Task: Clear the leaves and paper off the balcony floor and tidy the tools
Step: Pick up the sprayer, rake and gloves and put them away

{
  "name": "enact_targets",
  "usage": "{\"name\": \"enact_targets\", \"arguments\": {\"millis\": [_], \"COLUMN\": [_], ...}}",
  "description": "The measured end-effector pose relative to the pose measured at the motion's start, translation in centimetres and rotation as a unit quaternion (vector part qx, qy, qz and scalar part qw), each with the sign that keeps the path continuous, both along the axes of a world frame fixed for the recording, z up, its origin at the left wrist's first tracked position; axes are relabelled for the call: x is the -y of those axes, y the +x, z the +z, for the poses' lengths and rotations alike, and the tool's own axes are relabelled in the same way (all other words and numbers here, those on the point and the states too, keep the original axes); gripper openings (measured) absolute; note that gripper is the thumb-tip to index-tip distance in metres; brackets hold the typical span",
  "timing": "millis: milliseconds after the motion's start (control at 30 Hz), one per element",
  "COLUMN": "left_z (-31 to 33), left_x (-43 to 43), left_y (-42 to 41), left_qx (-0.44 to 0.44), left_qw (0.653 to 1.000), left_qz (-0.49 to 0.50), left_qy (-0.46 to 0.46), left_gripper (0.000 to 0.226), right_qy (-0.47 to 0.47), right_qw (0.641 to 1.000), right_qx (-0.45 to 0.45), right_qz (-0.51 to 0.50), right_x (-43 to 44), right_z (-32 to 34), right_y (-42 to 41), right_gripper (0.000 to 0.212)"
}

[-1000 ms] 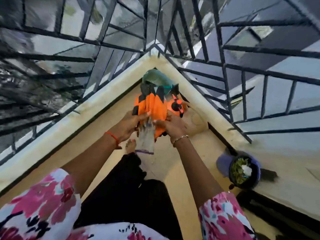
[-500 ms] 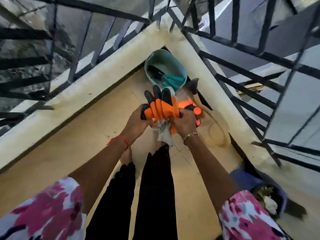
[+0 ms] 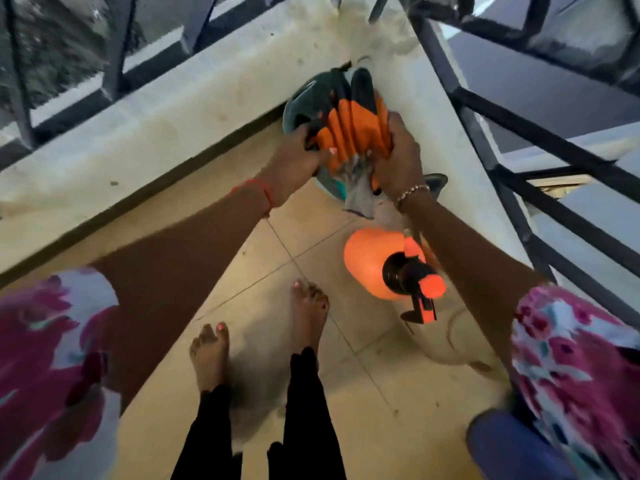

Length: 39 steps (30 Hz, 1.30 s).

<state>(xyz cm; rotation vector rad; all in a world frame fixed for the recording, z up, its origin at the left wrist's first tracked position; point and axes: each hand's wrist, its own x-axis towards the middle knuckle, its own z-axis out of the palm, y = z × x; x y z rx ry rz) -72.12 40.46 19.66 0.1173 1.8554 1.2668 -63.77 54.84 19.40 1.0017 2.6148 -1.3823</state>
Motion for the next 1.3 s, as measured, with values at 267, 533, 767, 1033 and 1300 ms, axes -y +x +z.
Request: {"name": "enact_targets", "arguments": {"millis": [267, 533, 767, 1033, 1300], "left_z": [-4.0, -5.9, -6.3, -3.4, 2.4], "left_x": [-2.7, -3.9, -3.7, -0.7, 2.0], "left_y": [-2.1, -3.1, -3.7, -3.4, -0.7], "left_qx": [0.072, 0.11, 0.14, 0.05, -0.087], "left_qw": [0.996, 0.994, 0.989, 0.997, 0.987], "left_qz": [0.018, 0.015, 0.039, -0.005, -0.114], "left_qy": [0.04, 0.004, -0.028, -0.055, -0.074], "left_gripper": [0.059, 0.056, 0.039, 0.044, 0.04], "right_qy": [0.105, 0.237, 0.29, 0.16, 0.161], "right_qw": [0.993, 0.946, 0.925, 0.931, 0.941], "right_qx": [0.026, 0.168, 0.188, 0.24, 0.215], "right_qz": [0.036, 0.147, 0.16, 0.223, 0.208], "right_x": [-3.1, -4.1, -3.5, -2.3, 4.0], "right_z": [-5.5, -8.2, -9.3, -7.3, -2.6], "right_y": [-4.8, -7.2, -6.7, -6.2, -3.0], "right_gripper": [0.041, 0.042, 0.053, 0.05, 0.042]}}
